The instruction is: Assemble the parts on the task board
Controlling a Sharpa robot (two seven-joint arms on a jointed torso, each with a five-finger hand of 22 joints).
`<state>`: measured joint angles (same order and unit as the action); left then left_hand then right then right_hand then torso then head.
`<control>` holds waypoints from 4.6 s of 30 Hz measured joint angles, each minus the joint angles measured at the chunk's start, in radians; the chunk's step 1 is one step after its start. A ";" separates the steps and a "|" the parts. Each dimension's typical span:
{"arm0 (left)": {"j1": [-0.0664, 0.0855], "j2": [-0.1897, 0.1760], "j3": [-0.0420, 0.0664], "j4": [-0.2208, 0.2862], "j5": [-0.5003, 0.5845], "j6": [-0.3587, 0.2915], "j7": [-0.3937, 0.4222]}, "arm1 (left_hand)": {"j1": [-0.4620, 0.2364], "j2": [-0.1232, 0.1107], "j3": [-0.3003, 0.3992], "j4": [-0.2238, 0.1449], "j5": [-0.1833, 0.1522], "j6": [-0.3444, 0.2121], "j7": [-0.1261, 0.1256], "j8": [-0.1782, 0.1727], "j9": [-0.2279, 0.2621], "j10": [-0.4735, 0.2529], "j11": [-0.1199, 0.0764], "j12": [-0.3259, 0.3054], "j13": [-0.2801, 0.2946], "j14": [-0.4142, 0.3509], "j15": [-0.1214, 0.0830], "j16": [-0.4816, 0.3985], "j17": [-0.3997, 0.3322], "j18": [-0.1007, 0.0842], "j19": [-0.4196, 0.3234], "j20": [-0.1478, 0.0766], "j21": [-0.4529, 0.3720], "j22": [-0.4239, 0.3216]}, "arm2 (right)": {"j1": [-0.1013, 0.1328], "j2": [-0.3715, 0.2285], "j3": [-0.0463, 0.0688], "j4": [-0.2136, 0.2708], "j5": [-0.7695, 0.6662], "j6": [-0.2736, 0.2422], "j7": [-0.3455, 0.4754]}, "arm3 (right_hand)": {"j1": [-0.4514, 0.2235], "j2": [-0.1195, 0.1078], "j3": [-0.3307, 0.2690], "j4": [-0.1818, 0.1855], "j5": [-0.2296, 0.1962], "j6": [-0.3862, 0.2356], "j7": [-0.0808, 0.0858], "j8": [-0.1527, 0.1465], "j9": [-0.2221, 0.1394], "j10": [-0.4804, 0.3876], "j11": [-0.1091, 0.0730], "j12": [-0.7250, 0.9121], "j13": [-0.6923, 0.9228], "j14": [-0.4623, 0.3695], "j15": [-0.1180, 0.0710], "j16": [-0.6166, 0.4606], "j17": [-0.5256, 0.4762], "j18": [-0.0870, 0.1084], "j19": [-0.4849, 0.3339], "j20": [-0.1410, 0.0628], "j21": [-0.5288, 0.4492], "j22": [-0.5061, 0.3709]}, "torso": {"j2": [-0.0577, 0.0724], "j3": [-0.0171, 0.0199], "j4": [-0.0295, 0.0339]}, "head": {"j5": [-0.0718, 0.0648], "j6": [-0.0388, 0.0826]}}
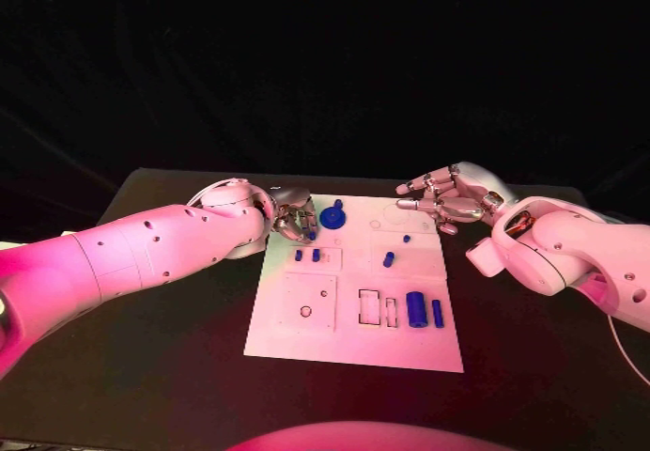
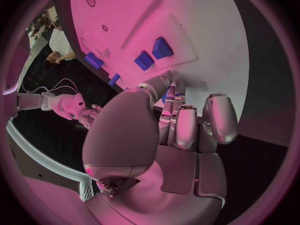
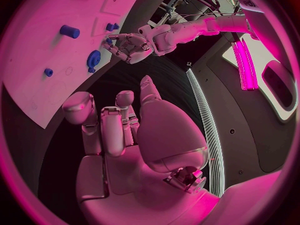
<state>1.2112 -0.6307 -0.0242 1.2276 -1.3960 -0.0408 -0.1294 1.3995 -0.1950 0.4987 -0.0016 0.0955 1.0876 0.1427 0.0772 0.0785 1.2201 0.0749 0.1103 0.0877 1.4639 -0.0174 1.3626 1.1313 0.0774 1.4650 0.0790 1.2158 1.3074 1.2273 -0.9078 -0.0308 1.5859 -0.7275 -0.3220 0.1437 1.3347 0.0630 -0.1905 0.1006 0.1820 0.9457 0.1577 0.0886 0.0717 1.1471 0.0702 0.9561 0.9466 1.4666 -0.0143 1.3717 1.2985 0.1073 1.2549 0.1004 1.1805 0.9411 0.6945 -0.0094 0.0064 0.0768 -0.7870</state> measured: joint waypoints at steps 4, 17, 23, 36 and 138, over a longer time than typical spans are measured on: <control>0.000 -0.001 0.000 0.000 -0.002 -0.001 -0.001 | -0.006 -0.006 0.003 -0.003 0.000 -0.003 0.003 0.000 -0.001 -0.005 0.005 -0.006 -0.001 0.004 0.004 -0.003 -0.006 0.000 0.003 0.004 -0.006 0.001 | 0.000 -0.001 0.000 -0.005 -0.002 0.000 -0.002 | 0.008 0.008 -0.011 0.006 0.000 -0.012 -0.002 0.000 0.000 -0.077 0.006 -0.106 -0.101 0.000 0.007 -0.045 -0.051 0.017 -0.045 0.002 -0.053 -0.071 | 0.000 0.0000 0.0000 | 0.001 -0.001; -0.001 -0.016 0.001 0.005 0.002 -0.013 -0.001 | -0.023 -0.023 0.011 -0.011 0.000 -0.064 0.025 -0.012 -0.015 -0.046 0.025 -0.039 -0.013 0.004 0.018 -0.012 -0.029 0.000 -0.014 0.021 -0.056 0.001 | 0.000 -0.003 0.000 -0.055 -0.112 0.013 -0.059 | 0.164 0.057 -0.006 -0.046 -0.045 0.001 -0.013 0.035 0.002 -0.131 0.005 -0.492 -0.459 -0.030 0.012 -0.246 -0.248 0.047 -0.116 -0.003 -0.241 -0.295 | 0.000 -0.0007 -0.0001 | -0.005 -0.001; 0.000 -0.065 0.008 0.034 0.050 -0.026 0.006 | -0.022 -0.023 0.019 -0.020 0.000 -0.071 0.018 -0.012 -0.014 -0.066 0.023 -0.039 -0.018 -0.008 0.026 -0.051 -0.094 0.019 -0.044 0.028 -0.147 -0.026 | 0.000 -0.002 0.000 -0.080 -0.301 0.039 -0.129 | 0.211 0.060 0.026 -0.093 -0.051 0.077 -0.008 0.042 0.001 -0.084 0.004 -0.654 -0.605 -0.005 0.006 -0.236 -0.231 0.047 -0.080 -0.009 -0.223 -0.265 | 0.000 -0.0007 -0.0006 | -0.010 0.002; 0.019 -0.196 0.017 0.139 0.617 -0.111 0.177 | 0.004 -0.001 0.059 -0.045 0.000 -0.033 0.031 0.003 -0.010 -0.050 0.028 -0.009 -0.016 -0.224 0.030 -0.348 -0.540 0.094 -0.254 0.031 -0.616 -0.282 | -0.014 0.055 0.001 -0.107 -0.762 0.079 -0.285 | 0.220 0.061 0.064 -0.138 -0.086 0.125 -0.021 0.011 -0.002 -0.032 0.002 -0.782 -0.756 -0.005 0.005 -0.191 -0.179 0.047 -0.038 -0.012 -0.169 -0.190 | 0.000 -0.0002 0.0012 | -0.023 0.009; 0.013 -0.226 0.012 0.234 1.381 -0.247 0.398 | -0.012 0.031 0.005 -0.052 0.001 -0.041 0.041 0.014 -0.011 -0.080 0.034 0.027 -0.013 -0.268 0.032 -0.406 -0.620 0.094 -0.284 0.034 -0.674 -0.321 | -0.064 0.087 0.021 0.000 -0.903 0.034 -0.350 | 0.010 -0.016 0.599 -0.257 -0.136 0.201 -0.022 -0.023 0.006 0.048 0.004 -0.887 -0.886 -0.002 0.009 -0.149 -0.141 0.031 0.011 -0.014 -0.049 -0.028 | 0.000 -0.0004 -0.0012 | -0.024 0.003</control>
<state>1.2238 -0.8567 -0.0120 1.4613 -0.0146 -0.2875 0.2687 1.3879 -0.1645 0.5035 -0.0541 0.0962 1.0465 0.1835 0.0913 0.0677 1.1400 0.1086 0.1378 0.0744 1.1956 0.0148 0.9562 0.5114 0.1711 1.1809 0.1128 0.5420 0.9869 1.1637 -0.8205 -0.0100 1.5858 -1.6302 -0.2883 -0.2064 1.3448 0.0470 0.4089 -0.1561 0.0462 1.1465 0.1357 0.0658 0.0781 1.1948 0.0746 0.0693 0.0610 1.4648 -0.0056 1.2232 1.1575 0.1388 1.2663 0.0860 1.1315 0.9134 0.6942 -0.0098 0.0052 0.0524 -0.7842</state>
